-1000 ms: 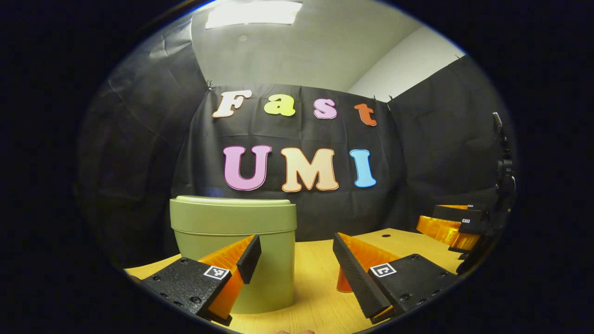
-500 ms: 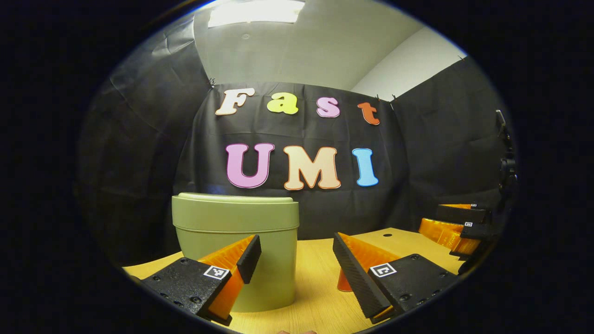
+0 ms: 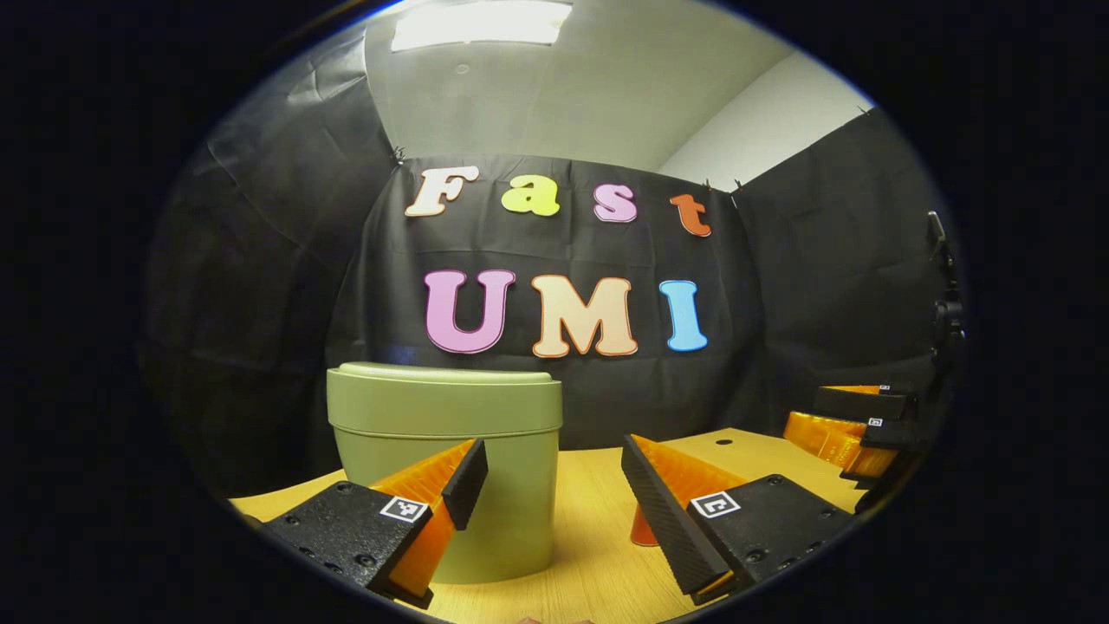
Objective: Press the lid of the desktop garbage bin to open it, pick up the crumpled paper on the desktop and throw it into the bin, then pick up the pop can on the desktop and drop it into the bin, and finally close the garbage bin lid.
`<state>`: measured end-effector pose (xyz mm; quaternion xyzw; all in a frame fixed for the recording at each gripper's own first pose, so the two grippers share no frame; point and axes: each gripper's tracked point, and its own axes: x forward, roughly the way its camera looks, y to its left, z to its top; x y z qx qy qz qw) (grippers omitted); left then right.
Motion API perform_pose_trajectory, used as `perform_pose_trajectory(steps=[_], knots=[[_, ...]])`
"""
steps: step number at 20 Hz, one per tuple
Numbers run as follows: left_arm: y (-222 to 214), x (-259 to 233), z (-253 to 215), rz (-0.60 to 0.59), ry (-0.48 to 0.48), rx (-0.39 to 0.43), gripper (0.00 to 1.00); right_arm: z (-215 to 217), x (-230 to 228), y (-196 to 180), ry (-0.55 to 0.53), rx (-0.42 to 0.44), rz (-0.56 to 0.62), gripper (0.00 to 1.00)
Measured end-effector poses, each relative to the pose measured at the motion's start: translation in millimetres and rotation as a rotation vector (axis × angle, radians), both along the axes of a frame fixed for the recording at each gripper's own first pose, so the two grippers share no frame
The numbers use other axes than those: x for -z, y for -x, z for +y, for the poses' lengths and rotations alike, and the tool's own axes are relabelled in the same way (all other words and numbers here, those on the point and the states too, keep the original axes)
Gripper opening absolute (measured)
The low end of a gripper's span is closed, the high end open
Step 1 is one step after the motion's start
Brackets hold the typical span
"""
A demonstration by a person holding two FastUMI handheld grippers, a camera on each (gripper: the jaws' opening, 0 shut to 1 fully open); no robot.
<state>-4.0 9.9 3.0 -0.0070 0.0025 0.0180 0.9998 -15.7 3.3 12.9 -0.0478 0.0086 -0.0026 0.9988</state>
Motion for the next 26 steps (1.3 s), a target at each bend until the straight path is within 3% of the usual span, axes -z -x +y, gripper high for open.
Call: perform_pose_trajectory(steps=[9,11,12,17,21,23,25,26], knots=[[5,-5,0,-0.001,-0.009,0.010,0.91,0,0,2,0.004,0.015,0.012,0.98],[6,-6,-1,0.001,-0.012,0.009,0.82,0,1,2,-0.001,0.014,0.020,0.98],[7,-7,-1,0.000,-0.012,0.012,0.72,0,1,2,-0.003,0.014,0.024,0.98],[10,-10,5,0.000,-0.018,-0.007,0.51,0,1,3,0.006,0.018,0.033,0.98],[11,-13,8,0.008,-0.030,-0.021,0.20,-1,2,4,0.017,0.011,0.050,0.98],[12,-14,11,0.017,-0.044,-0.027,0.14,-1,4,5,0.018,0.010,0.061,0.98],[9,-17,16,0.021,-0.059,-0.043,0.00,0,4,4,0.019,0.012,0.064,0.98],[10,-20,20,0.022,-0.064,-0.050,0.00,-1,5,4,0.020,0.013,0.066,0.98]])
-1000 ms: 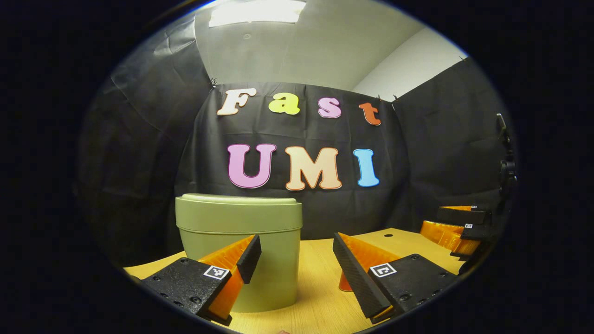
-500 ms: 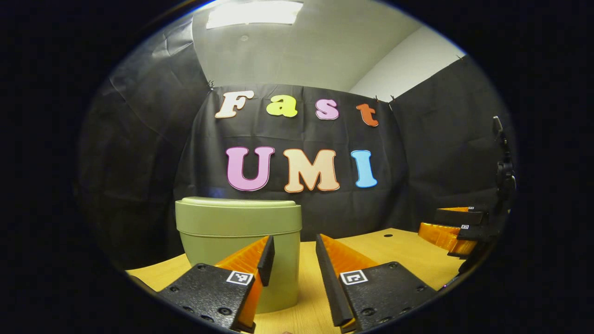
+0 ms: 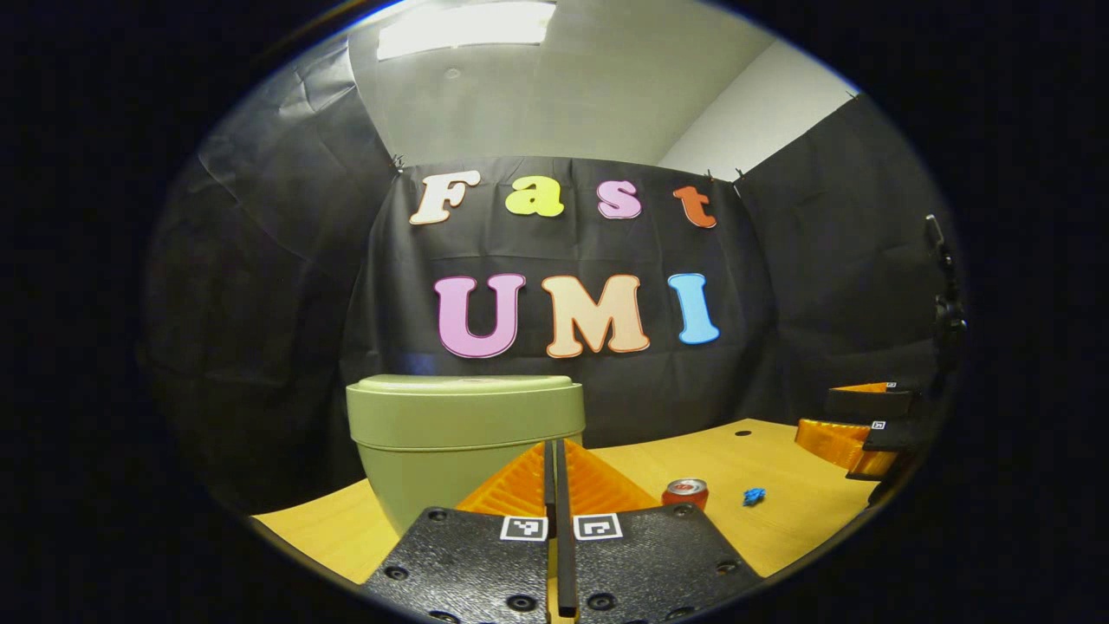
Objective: Press the lid of the desktop garbage bin to open it, pick up the crumpled paper on the desktop and throw it into the bin, then pick up the pop can on the desktop and drop it into the bin, and finally close the garbage bin lid.
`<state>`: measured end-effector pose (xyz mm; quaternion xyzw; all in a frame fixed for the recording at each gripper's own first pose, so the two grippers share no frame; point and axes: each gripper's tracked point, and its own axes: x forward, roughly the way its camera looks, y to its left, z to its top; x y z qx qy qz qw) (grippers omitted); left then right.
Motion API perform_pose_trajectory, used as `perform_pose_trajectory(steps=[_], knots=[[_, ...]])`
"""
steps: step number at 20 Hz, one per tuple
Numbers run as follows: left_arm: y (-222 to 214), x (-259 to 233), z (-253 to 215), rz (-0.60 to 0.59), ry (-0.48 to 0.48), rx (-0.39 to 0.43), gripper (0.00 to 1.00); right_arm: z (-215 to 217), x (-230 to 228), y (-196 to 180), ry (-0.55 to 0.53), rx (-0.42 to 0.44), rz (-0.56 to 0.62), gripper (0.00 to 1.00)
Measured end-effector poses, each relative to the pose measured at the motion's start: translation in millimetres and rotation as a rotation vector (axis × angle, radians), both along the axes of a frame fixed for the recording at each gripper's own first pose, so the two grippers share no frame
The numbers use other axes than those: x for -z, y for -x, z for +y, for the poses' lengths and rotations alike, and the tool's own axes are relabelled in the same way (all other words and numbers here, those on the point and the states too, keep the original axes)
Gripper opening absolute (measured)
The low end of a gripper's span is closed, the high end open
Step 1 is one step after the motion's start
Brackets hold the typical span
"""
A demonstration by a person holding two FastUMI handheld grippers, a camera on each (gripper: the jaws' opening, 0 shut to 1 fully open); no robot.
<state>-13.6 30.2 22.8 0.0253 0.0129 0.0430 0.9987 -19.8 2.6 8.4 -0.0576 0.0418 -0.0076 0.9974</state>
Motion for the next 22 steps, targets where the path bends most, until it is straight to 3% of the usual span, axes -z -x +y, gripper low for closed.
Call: perform_pose_trajectory(steps=[11,22], knots=[[-37,-65,24,-0.066,-0.029,-0.031,0.00,-15,20,-9,-0.024,0.015,0.075,0.98],[-81,-26,65,0.037,-0.008,-0.111,0.00,-24,21,-13,0.004,0.036,0.064,0.98]])
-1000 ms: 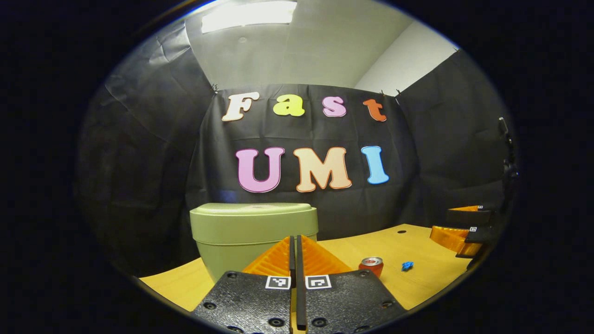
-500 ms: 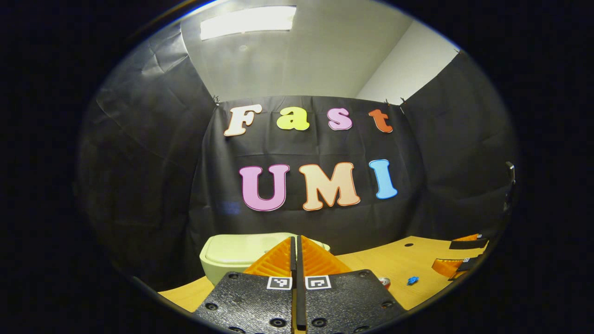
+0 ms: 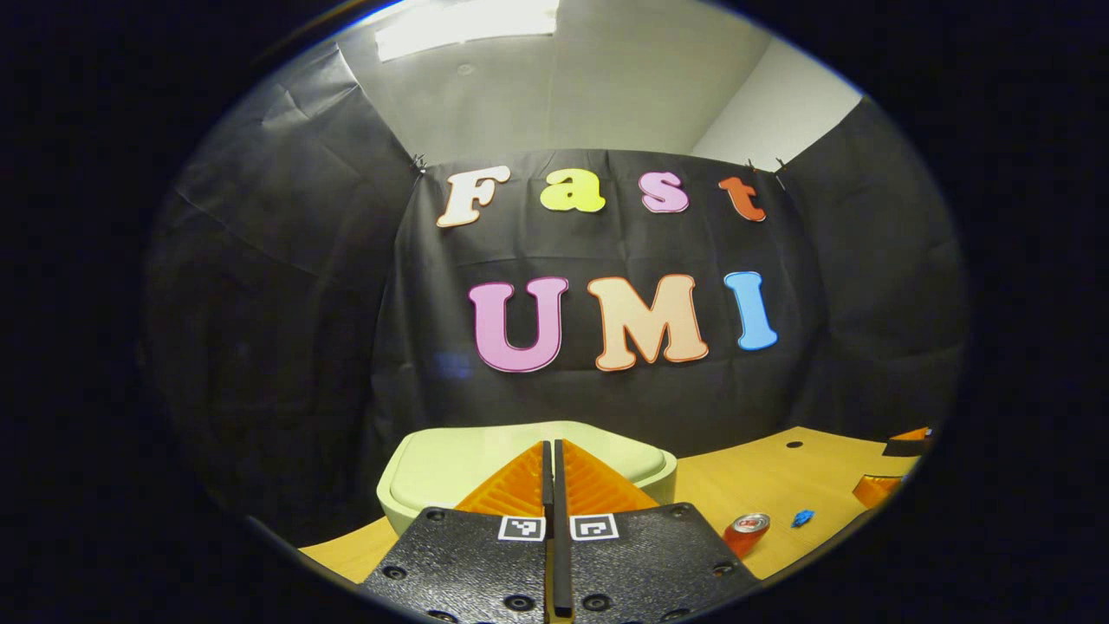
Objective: Press the lid of the desktop garbage bin to open it, pick up the crumpled paper on the desktop and throw it into the bin, then pick up the pop can on the desktop and drop it into the bin, and finally close the garbage bin lid.
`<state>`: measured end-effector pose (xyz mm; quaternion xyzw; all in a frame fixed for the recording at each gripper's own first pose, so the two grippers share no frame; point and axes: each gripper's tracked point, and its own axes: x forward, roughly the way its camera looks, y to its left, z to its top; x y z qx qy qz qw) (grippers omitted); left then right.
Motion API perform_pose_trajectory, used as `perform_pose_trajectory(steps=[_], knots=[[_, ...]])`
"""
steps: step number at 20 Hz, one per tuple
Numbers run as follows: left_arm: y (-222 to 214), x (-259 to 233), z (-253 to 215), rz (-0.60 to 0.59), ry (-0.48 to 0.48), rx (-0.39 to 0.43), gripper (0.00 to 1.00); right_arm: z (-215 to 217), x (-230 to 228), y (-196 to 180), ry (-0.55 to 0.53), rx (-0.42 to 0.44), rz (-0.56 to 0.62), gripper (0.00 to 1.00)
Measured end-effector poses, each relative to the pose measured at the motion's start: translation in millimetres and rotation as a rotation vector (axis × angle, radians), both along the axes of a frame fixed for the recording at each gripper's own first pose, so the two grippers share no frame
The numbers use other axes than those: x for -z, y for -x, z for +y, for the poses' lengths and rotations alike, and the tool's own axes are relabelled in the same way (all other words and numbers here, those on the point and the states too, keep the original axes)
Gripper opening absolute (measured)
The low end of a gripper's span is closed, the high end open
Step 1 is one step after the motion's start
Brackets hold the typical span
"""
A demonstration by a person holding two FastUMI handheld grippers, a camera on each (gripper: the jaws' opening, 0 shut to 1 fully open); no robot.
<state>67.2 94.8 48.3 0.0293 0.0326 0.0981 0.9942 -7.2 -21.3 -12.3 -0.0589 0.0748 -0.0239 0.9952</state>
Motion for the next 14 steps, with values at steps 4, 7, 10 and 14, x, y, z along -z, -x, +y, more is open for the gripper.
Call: perform_pose_trajectory(steps=[4,7,10,14], knots=[[0,4,1,0.002,0.004,-0.005,0.00,-6,3,-2,-0.015,0.016,0.004,0.98],[0,5,1,-0.004,0.007,-0.007,0.00,-7,6,-4,-0.030,0.017,0.015,0.98],[1,4,0,-0.011,0.012,-0.005,0.00,-7,10,-3,-0.029,0.015,0.025,0.98],[3,8,0,0.020,-0.004,-0.001,0.00,-3,15,-2,-0.030,0.008,0.036,0.98]])
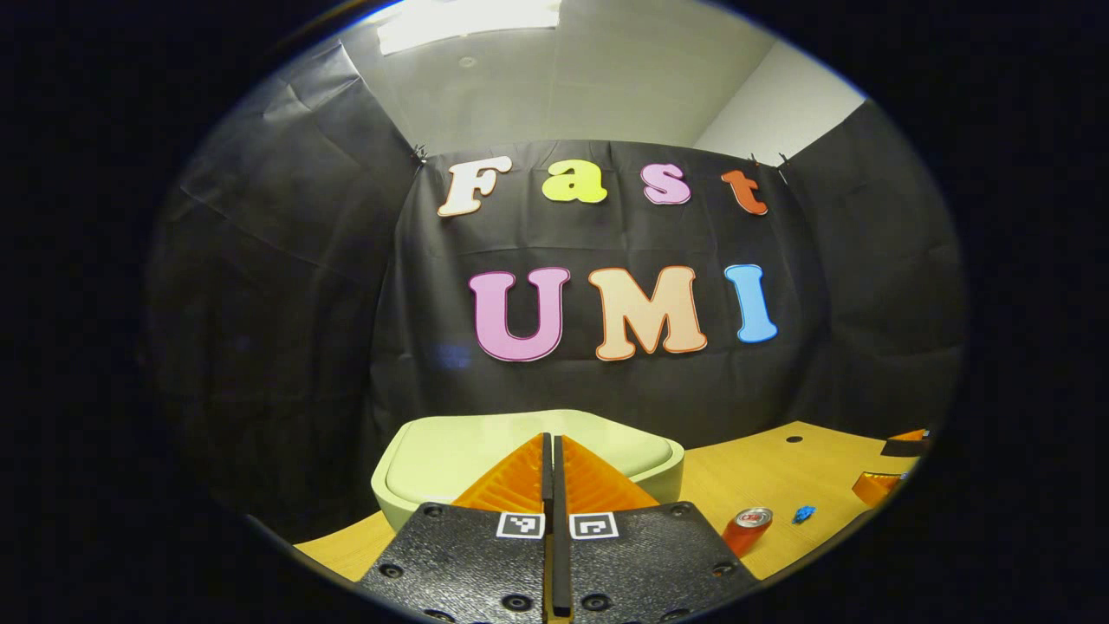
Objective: Press the lid of the desktop garbage bin to open it, pick up the crumpled paper on the desktop and throw it into the bin, then pick up the pop can on the desktop and drop it into the bin, and finally close the garbage bin lid.
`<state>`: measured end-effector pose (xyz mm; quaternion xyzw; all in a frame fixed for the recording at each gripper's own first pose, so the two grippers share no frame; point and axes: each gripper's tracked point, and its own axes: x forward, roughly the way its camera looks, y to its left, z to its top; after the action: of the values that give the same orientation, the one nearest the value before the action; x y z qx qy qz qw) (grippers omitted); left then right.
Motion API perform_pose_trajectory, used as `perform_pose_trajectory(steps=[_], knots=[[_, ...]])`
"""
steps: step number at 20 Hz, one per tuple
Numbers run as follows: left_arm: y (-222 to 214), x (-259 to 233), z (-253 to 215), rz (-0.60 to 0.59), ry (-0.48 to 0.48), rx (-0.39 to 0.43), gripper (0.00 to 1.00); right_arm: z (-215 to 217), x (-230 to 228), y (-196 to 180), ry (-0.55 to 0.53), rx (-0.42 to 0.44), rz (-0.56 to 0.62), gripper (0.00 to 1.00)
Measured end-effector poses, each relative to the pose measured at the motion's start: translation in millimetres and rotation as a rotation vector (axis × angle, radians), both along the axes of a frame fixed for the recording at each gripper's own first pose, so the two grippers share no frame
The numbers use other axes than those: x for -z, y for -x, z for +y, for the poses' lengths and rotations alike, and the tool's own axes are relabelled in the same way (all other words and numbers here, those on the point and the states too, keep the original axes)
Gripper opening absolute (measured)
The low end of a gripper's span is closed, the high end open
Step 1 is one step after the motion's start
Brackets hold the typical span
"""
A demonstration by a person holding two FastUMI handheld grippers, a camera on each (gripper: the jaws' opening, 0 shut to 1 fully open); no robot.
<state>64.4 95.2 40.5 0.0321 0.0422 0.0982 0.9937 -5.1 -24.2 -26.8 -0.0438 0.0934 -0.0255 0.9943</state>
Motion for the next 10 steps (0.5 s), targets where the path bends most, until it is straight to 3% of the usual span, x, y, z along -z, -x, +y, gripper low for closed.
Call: perform_pose_trajectory(steps=[10], knots=[[4.4,-6.0,0.5,0.013,-0.045,-0.019,0.00,1.1,-2.0,2.6,0.007,-0.005,0.001,0.98]])
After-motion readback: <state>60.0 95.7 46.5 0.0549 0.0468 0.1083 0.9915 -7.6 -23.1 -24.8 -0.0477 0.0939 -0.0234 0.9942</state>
